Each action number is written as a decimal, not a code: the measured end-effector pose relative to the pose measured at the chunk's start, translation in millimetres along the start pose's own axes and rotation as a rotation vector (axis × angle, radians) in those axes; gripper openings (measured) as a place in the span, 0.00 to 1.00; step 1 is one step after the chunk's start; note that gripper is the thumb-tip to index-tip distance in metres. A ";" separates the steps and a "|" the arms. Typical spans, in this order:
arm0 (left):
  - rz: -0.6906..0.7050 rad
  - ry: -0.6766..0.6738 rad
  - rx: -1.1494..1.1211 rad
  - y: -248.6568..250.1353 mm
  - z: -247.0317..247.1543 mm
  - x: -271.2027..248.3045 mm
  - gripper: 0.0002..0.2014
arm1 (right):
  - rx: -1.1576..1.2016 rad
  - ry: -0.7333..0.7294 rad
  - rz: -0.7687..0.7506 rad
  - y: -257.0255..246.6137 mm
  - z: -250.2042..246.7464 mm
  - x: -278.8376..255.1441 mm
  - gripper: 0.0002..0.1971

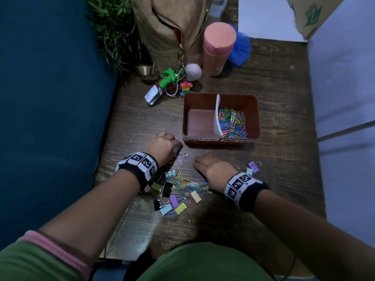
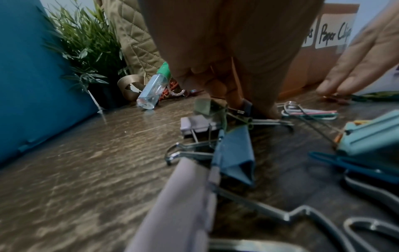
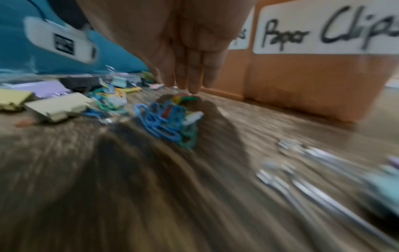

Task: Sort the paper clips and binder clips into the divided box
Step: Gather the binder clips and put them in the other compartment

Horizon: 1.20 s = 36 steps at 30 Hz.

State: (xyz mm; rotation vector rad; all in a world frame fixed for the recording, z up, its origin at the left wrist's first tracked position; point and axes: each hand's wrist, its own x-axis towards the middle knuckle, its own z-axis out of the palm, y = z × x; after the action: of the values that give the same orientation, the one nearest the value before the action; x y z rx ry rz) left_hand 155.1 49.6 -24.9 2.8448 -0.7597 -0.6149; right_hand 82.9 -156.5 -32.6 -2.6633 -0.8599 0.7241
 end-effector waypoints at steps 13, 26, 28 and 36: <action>-0.075 0.079 -0.285 17.6 4.8 -40.2 0.14 | -0.037 -0.082 -0.150 -2.1 12.8 -4.7 0.28; -0.096 -0.154 -0.299 101.7 38.3 -32.1 0.35 | 0.039 0.024 0.167 14.0 7.5 -37.0 0.45; -0.099 -0.140 -0.298 105.0 38.1 -30.1 0.35 | 0.117 0.056 0.209 11.3 11.9 -39.2 0.34; -0.039 -0.138 -0.234 117.4 35.6 -19.0 0.19 | 0.194 0.151 0.333 4.1 31.7 -51.6 0.03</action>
State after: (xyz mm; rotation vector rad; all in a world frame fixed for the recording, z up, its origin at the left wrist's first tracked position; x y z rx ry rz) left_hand 72.7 -43.1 -23.7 2.6300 -0.6072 -0.8527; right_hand 31.9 -188.2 -41.2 -2.6678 -0.2931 0.6291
